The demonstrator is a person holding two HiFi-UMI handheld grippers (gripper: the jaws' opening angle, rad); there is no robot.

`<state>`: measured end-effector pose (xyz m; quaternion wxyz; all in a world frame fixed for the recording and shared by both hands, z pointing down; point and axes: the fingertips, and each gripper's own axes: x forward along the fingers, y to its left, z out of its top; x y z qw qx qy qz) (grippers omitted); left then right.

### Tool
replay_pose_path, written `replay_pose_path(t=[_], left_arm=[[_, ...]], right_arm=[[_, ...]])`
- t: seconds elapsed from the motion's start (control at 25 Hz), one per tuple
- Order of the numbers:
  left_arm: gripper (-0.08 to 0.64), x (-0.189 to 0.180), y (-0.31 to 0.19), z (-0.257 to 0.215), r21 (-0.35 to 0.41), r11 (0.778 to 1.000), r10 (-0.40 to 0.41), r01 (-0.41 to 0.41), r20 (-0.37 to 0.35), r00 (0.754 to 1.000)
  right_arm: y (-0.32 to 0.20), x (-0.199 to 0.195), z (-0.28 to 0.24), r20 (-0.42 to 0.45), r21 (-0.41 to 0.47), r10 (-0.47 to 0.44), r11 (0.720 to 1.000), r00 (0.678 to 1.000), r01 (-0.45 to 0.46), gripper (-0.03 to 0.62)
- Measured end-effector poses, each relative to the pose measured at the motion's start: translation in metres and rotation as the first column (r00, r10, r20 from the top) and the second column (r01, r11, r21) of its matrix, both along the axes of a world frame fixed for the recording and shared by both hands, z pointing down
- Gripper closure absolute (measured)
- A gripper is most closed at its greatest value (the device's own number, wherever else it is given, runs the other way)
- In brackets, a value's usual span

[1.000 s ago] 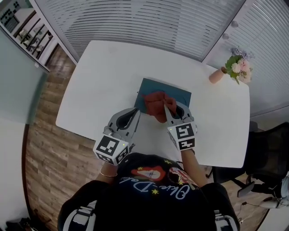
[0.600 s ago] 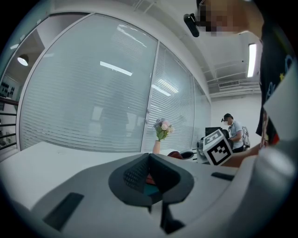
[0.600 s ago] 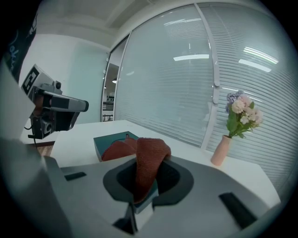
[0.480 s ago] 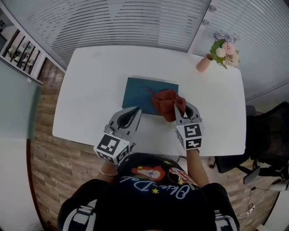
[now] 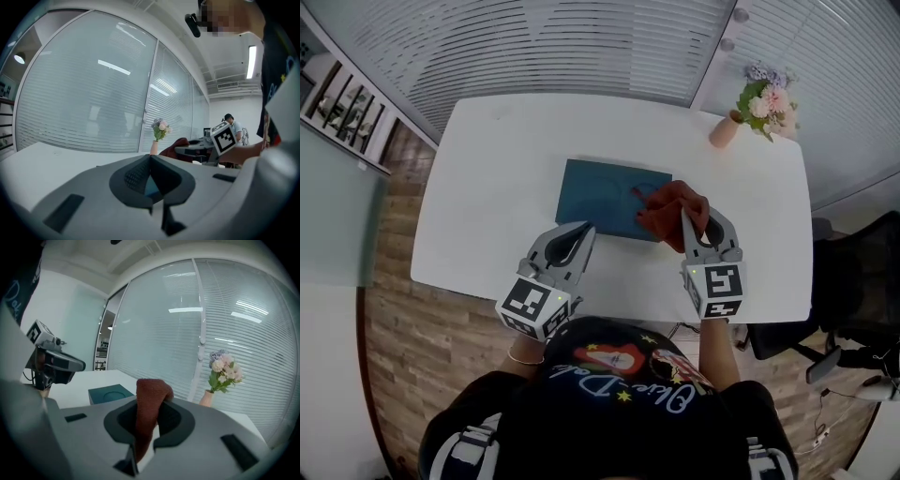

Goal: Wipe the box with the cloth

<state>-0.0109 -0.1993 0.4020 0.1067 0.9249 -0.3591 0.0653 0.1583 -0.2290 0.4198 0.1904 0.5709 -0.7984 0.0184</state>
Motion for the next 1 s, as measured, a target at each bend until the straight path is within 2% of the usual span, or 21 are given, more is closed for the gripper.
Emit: replay_pose_path(t=[0.16, 0.32, 0.4, 0.56, 0.64, 0.72, 0.84, 1.0], left_arm=[[0.557, -0.018, -0.002, 0.001, 0.001, 0.999, -0.048, 0.048, 0.005, 0.999], [0.557, -0.041, -0.004, 0.000, 0.005, 0.993, -0.119, 0.119, 0.005, 0.993], [0.557, -0.058, -0.004, -0.001, 0.008, 0.987, -0.163, 0.163, 0.008, 0.987], [0.557, -0.093, -0.003, -0.002, 0.012, 0.965, -0.263, 0.263, 0.009, 0.965], [0.557, -0.108, -0.002, 0.000, 0.008, 0.952, -0.306, 0.306, 0.007, 0.952], [0.557, -0.119, 0.001, 0.003, -0.004, 0.941, -0.338, 0.338, 0.003, 0.941], [0.557, -0.127, 0.007, 0.006, -0.023, 0.932, -0.361, 0.361, -0.002, 0.933], [0.557, -0.133, 0.009, 0.008, -0.028, 0.929, -0.370, 0.370, 0.007, 0.929]], right_arm=[[-0.005, -0.044, -0.041, 0.060, 0.096, -0.128, 0.988, 0.990, 0.122, 0.554], [-0.007, -0.103, -0.060, 0.099, 0.156, -0.294, 0.948, 0.951, 0.277, 0.554], [-0.004, -0.138, -0.063, 0.121, 0.156, -0.385, 0.917, 0.915, 0.366, 0.552], [0.004, -0.201, -0.059, 0.136, 0.147, -0.543, 0.838, 0.829, 0.525, 0.554], [0.009, -0.228, -0.046, 0.137, 0.112, -0.606, 0.795, 0.783, 0.596, 0.554], [0.012, -0.247, -0.025, 0.111, 0.054, -0.646, 0.763, 0.755, 0.644, 0.554], [0.016, -0.256, 0.013, 0.085, -0.046, -0.656, 0.750, 0.750, 0.660, 0.554], [0.016, -0.249, 0.038, 0.114, -0.105, -0.618, 0.771, 0.778, 0.628, 0.554]])
